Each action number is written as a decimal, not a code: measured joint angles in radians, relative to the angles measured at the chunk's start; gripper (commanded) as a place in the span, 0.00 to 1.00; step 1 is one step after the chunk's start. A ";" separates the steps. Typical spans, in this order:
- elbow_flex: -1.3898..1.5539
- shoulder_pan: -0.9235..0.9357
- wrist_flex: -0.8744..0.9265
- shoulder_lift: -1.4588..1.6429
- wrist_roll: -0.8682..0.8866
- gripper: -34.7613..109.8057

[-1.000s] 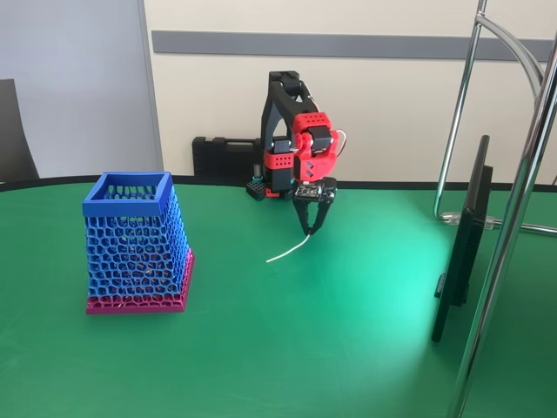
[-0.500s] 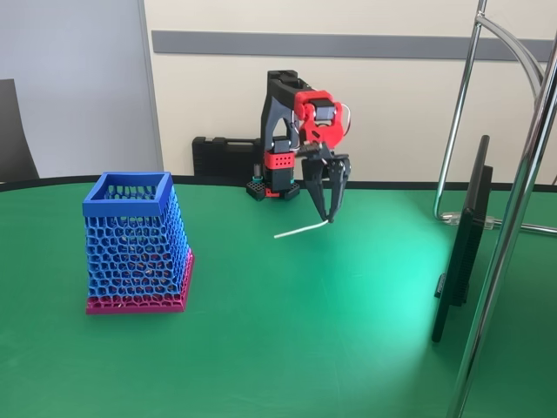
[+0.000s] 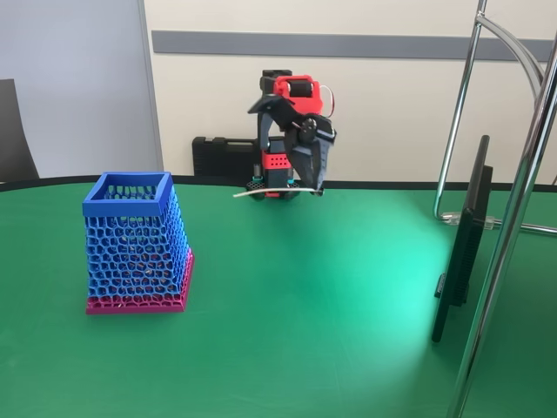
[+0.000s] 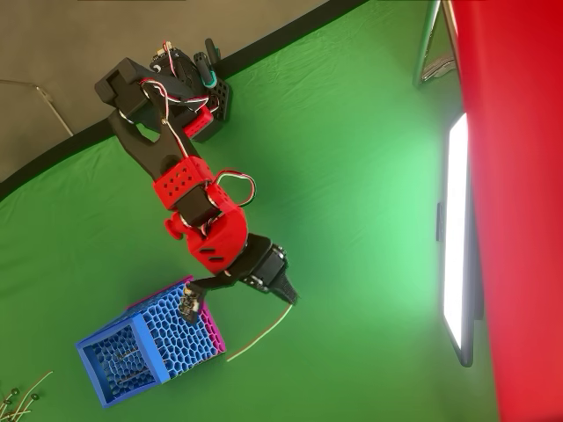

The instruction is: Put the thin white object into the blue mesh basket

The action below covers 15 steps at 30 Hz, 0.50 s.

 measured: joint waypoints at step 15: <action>-0.081 0.227 -0.161 0.000 0.313 0.24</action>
